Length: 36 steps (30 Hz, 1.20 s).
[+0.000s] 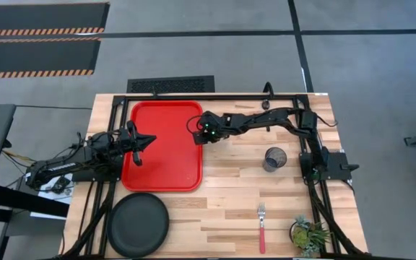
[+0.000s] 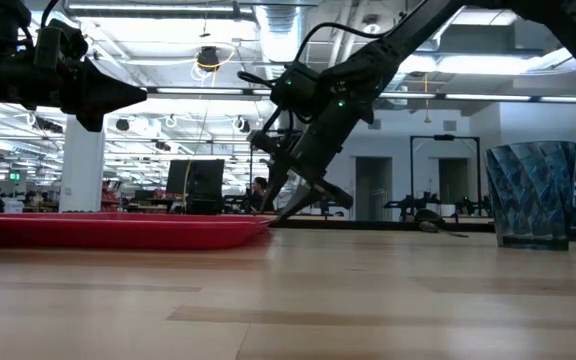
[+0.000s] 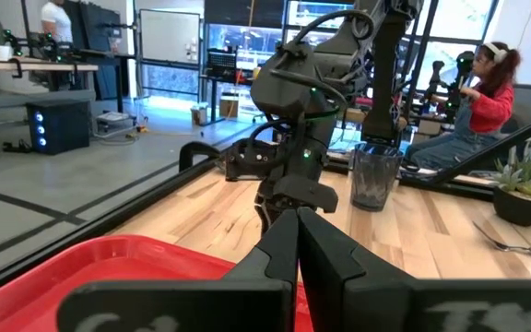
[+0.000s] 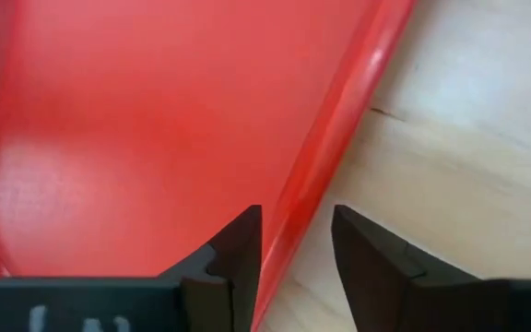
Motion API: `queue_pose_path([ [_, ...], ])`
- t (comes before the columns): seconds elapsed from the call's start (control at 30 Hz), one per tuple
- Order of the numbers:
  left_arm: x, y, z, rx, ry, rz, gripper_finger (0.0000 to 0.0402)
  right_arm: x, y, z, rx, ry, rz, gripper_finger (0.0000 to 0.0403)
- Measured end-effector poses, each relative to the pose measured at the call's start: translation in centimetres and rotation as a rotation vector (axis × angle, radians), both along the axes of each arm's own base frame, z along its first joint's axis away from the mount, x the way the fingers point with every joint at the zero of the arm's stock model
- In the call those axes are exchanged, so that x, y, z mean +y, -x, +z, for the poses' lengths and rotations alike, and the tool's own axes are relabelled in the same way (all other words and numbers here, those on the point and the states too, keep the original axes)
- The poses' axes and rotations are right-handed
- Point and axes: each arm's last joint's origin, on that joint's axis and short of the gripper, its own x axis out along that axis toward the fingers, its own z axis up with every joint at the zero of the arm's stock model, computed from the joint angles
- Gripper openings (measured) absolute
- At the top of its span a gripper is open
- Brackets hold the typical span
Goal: Pick and place plate/cup/fork/spoon on tray
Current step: Prepare the red tray in the middle of the table
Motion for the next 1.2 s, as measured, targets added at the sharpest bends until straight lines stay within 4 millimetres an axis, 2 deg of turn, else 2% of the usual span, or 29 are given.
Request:
queue_pose_path([
  [0.2, 0.0, 0.0, 0.0, 0.0, 0.0, 0.0, 0.0, 0.1, 0.0, 0.0, -0.006, -0.044, -0.051, 0.0151],
  [0.4, 0.0, 0.0, 0.0, 0.0, 0.0, 0.0, 0.0, 0.5, 0.0, -0.1, 0.017, -0.048, -0.058, 0.0183],
  [0.5, 0.0, 0.0, 0.0, 0.0, 0.0, 0.0, 0.0, 0.6, -0.4, -1.1, 0.013, -0.045, -0.043, 0.0199],
  [0.63, 0.0, 0.0, 0.0, 0.0, 0.0, -0.001, 0.0, 0.5, -0.6, -1.0, -0.018, -0.044, -0.04, 0.0206],
  [0.77, 0.0, 0.0, 0.0, 0.0, 0.0, -0.001, 0.0, 0.4, -0.5, -1.2, -0.009, -0.036, -0.045, 0.0188],
  [1.2, 0.0, 0.0, 0.0, 0.0, 0.0, 0.001, 0.0, -0.1, -0.4, -1.2, -0.002, 0.007, -0.063, 0.0084],
])
